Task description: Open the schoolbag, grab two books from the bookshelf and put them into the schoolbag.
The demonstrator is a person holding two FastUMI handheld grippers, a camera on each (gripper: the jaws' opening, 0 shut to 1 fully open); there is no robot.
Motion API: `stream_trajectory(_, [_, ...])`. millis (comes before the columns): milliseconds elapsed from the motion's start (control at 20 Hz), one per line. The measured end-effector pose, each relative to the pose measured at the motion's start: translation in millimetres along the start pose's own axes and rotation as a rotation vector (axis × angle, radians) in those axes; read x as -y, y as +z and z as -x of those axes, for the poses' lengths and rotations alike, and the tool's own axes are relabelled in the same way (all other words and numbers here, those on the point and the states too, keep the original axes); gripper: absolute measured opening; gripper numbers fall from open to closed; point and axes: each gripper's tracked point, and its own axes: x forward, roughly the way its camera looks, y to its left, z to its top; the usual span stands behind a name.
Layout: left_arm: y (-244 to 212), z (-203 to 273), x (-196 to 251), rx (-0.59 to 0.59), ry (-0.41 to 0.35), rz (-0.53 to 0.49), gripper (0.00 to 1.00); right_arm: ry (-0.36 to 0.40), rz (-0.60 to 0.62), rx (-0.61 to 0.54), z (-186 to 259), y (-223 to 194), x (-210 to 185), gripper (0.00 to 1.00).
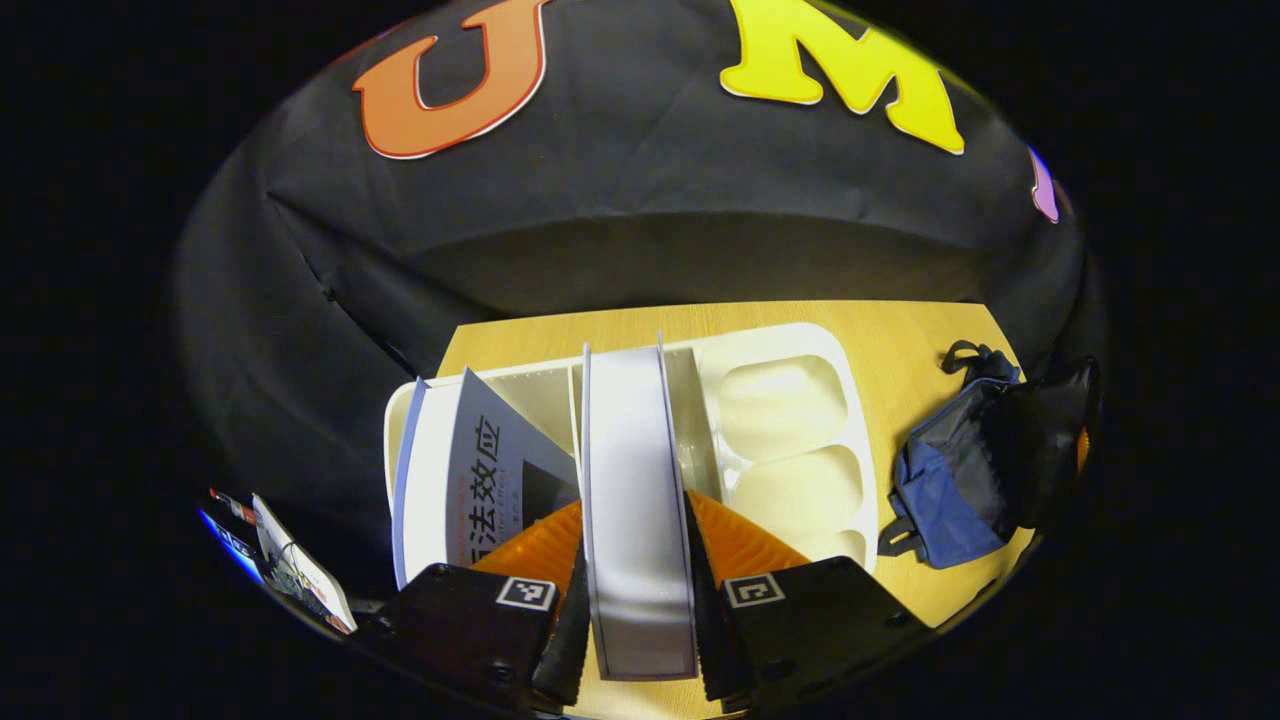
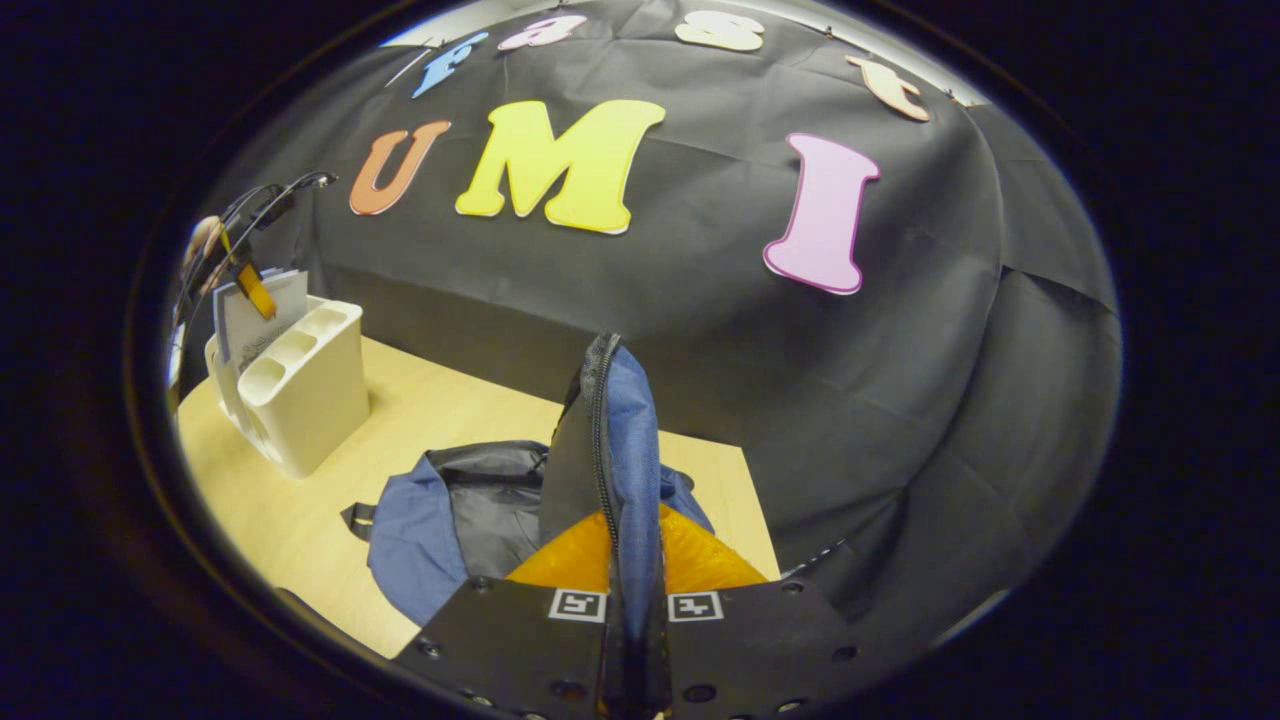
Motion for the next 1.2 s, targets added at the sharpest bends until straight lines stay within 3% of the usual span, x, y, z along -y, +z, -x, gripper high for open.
stream_trajectory(500, [-34, 41, 14, -0.004, -0.034, 0.016, 0.43, -0.007, 0.018, -0.002, 4, -4, -6, 0.08])
stream_trajectory(850, [-75, 99, 23, 0.092, -0.032, -0.023, 0.43, 0.006, 0.038, -0.005, 10, -9, -20, 0.08])
stream_trajectory(1200, [-130, 147, 33, 0.148, -0.066, 0.036, 0.43, 0.033, 0.020, -0.011, 10, -13, -29, 0.08])
